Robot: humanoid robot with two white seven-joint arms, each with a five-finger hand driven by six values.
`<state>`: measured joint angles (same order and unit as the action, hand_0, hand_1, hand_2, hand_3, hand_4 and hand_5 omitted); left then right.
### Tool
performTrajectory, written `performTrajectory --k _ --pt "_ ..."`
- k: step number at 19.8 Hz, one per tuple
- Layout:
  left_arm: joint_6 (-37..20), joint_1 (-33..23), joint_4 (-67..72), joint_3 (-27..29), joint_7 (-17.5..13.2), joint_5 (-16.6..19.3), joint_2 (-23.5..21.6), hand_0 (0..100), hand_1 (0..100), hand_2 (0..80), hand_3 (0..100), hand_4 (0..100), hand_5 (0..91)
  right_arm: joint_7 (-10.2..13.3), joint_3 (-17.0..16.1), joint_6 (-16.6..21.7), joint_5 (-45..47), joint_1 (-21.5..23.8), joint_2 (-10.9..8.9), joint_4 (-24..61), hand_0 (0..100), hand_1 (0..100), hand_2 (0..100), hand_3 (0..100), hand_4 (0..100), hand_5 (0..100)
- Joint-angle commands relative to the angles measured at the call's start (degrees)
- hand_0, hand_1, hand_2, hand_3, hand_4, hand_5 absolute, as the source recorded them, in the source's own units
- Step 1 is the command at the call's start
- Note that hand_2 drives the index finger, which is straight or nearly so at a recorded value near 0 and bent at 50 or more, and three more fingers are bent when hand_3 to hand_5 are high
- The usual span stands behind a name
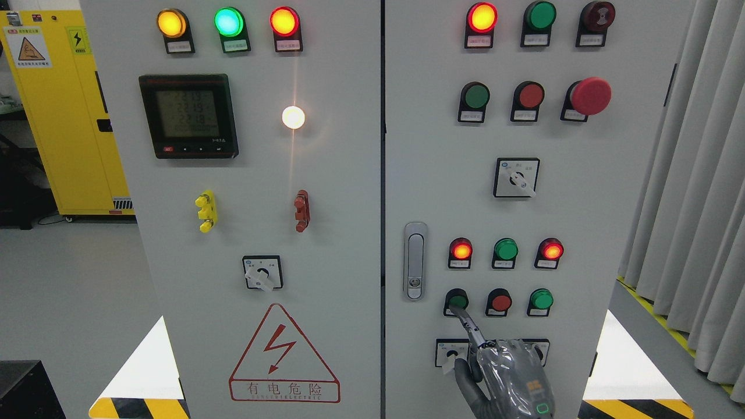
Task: Press green start button
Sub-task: 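Press the green push button with the right hand's fingertip, then withdraw the right hand downward away from the button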
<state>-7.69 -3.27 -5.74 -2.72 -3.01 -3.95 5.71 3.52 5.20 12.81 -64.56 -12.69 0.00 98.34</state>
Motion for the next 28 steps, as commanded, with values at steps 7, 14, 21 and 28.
performTrajectory --k 7,14,21,28 --pt "0.04 0.02 -0.06 0.0 0.02 0.0 0.0 12 56 0.0 0 0 0.0 -0.18 -0.54 -0.06 1.28 -0.4 -0.88 -0.78 77 97 0 94 100 100" --pt "0.04 0.01 -0.06 0.0 0.02 0.0 0.0 12 56 0.0 0 0 0.0 -0.27 -0.54 -0.15 2.25 -0.49 -0.97 -0.78 78 97 0 94 100 100" --pt "0.04 0.02 0.03 0.0 0.02 0.0 0.0 12 56 0.0 0 0 0.0 0.61 0.25 0.47 2.6 0.56 -0.79 1.85 81 97 0 93 100 100" --pt "0.04 0.02 0.03 0.0 0.02 0.0 0.0 12 56 0.0 0 0 0.0 2.81 0.87 0.99 2.77 1.53 -0.79 4.4 85 97 0 93 100 100"
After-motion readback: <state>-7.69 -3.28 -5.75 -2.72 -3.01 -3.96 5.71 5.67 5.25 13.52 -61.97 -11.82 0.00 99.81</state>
